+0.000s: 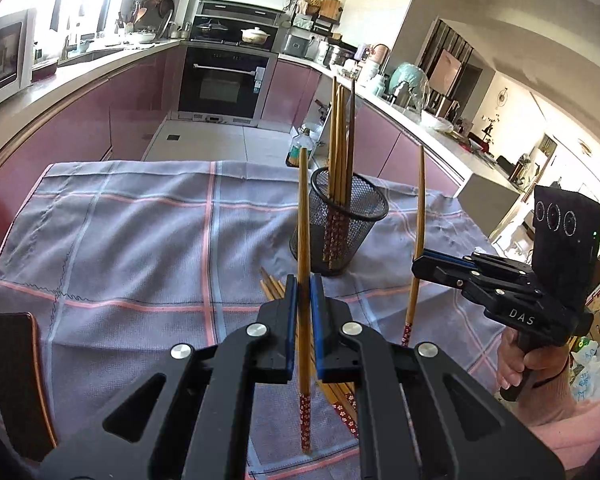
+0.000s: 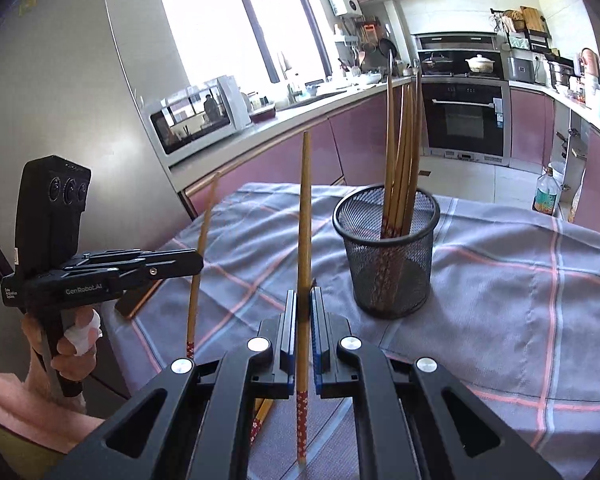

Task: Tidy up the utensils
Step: 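Lift the left tool's chopstick toward the cup while the right tool lifts its own, then carry the left tool's chopstick upright over the mesh cup while the right tool carries its own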

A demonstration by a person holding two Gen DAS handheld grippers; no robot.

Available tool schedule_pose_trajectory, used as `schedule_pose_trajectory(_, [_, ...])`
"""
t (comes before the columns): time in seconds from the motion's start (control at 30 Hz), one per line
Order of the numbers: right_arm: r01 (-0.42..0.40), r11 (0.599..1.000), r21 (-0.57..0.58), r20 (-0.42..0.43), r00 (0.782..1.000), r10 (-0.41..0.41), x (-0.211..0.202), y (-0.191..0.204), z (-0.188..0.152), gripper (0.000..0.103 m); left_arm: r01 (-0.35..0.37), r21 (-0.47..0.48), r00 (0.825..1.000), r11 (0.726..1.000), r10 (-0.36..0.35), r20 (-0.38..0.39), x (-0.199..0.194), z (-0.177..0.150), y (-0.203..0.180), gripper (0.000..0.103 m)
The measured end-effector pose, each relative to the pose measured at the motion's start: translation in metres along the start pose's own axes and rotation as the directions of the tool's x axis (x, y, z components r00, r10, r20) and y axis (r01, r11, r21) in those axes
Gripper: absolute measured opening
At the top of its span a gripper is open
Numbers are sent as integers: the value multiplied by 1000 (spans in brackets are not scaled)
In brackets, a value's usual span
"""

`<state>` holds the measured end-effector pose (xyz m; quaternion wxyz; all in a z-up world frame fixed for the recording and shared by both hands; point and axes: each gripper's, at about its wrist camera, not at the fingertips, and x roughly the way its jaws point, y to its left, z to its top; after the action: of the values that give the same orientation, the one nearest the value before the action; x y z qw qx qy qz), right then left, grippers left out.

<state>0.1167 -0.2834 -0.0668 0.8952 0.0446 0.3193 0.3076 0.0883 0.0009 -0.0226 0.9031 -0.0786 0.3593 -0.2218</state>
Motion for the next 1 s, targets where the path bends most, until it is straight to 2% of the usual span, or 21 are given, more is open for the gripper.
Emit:
schedule_pose_trajectory(0.37, [21, 1000, -5, 97, 995, -20, -19, -7, 22, 5, 41, 11, 993, 999, -42, 114, -31, 31, -10, 7])
schedule_pose_trajectory(1.0, [86, 996, -36, 237, 969, -76, -42, -17, 77, 5, 76, 95, 970, 993, -95, 222, -35, 101, -44, 7])
